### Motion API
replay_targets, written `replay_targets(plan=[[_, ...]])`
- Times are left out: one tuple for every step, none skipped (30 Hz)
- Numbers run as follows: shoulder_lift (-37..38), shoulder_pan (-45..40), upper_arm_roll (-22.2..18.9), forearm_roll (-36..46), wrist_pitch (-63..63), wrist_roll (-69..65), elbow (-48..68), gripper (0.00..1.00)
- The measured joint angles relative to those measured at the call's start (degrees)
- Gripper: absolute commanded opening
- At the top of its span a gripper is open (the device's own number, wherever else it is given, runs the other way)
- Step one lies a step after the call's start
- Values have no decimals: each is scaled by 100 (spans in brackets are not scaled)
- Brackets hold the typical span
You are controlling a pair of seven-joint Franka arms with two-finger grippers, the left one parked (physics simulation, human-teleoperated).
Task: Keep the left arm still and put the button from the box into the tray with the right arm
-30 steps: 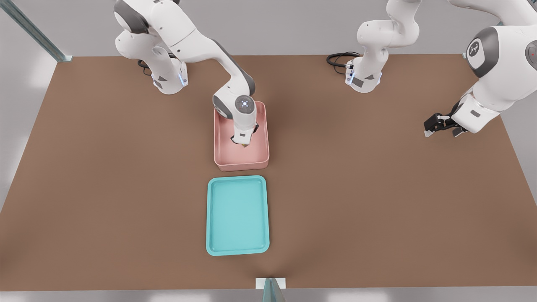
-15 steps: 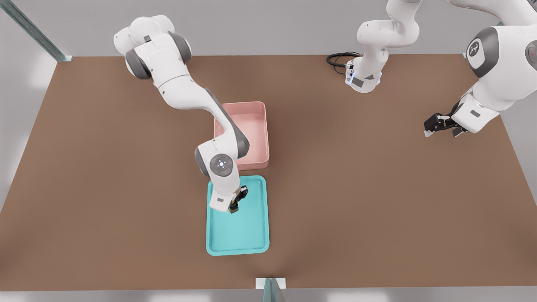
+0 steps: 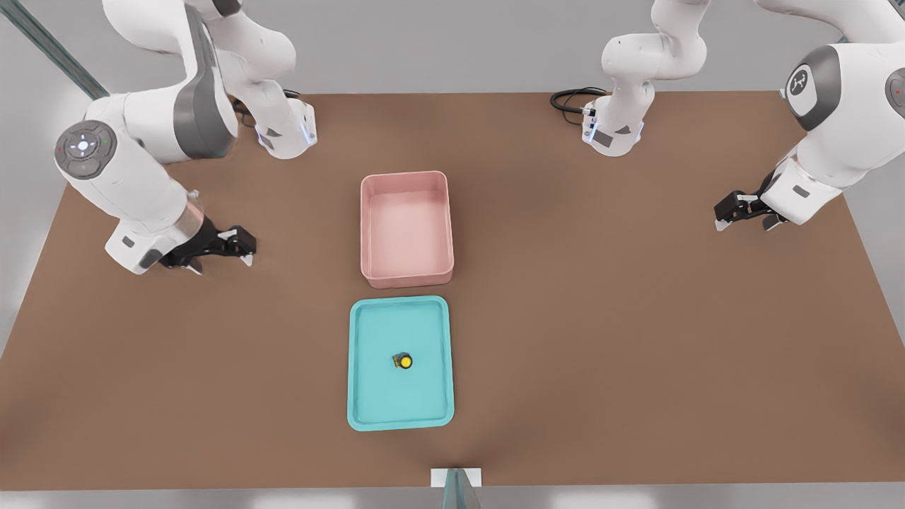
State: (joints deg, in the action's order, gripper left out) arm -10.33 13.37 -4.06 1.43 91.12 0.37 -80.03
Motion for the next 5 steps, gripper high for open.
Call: replay_targets(plan=[[23,-47,2,-15,-195,-7,68,100],[36,-53,10,-36,-361,-14,152,100],[41,-33,15,-52,-502,-21,195,100],[41,-11,14,-67,-621,-27,217,100],[41,0,14,-94,-721,-34,228,100]])
